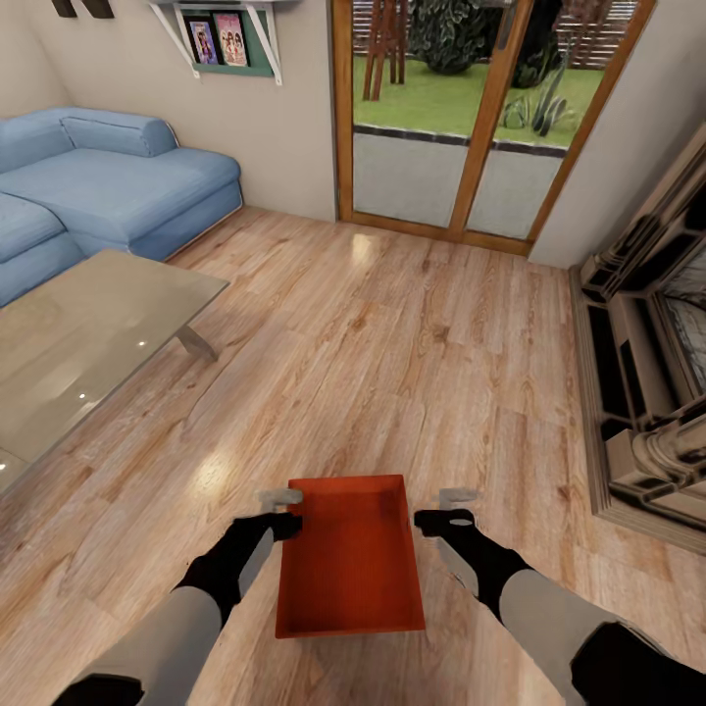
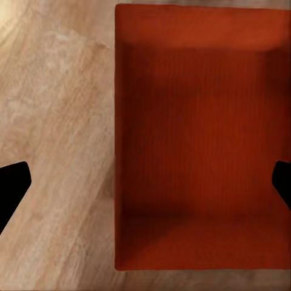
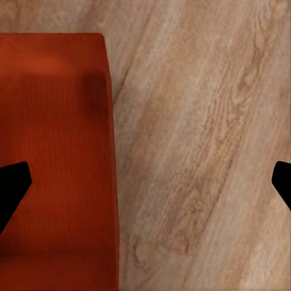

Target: Move the two storage containers from the living room to the garage. In the garage, place one container on the floor and stack the other container on top of it (either order is fine).

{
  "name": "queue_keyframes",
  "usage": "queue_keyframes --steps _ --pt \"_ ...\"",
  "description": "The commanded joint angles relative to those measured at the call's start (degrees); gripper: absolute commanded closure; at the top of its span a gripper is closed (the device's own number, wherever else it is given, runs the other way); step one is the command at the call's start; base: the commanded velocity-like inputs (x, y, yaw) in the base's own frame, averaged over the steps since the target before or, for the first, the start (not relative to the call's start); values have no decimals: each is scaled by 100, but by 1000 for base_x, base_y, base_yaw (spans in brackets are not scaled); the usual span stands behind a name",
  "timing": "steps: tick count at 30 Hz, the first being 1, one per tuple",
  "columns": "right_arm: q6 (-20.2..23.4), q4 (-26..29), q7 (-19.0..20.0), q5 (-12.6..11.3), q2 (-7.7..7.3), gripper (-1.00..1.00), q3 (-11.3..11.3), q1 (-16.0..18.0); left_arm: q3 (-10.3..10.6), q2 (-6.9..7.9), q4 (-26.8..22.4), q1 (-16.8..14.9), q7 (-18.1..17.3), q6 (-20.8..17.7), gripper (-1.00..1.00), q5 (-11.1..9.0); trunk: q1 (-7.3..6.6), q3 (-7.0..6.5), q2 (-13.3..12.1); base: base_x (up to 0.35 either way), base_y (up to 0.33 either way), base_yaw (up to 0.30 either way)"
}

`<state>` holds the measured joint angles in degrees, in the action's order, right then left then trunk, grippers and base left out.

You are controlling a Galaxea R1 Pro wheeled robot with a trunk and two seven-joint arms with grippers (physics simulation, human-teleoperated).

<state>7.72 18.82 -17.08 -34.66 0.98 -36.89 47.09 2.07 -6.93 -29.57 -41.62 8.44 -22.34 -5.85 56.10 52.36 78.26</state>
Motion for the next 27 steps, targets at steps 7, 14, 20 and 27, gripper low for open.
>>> queue_keyframes --steps 7,14,20,27 --pt "-748 -973 -32 -46 597 -100 -55 46 30 -272 745 -91 44 353 -100 607 0 4 2 0 0 0" --pt "-795 -1002 -15 -45 636 -100 -54 46 45 -265 756 -92 50 355 -100 669 0 4 2 0 0 0" --pt "-798 -1010 1 -42 639 -100 -55 46 34 -271 707 -92 52 348 -100 646 0 4 2 0 0 0" --pt "-798 -1012 3 -41 640 -100 -55 46 29 -229 725 -92 53 358 -100 615 0 4 2 0 0 0"
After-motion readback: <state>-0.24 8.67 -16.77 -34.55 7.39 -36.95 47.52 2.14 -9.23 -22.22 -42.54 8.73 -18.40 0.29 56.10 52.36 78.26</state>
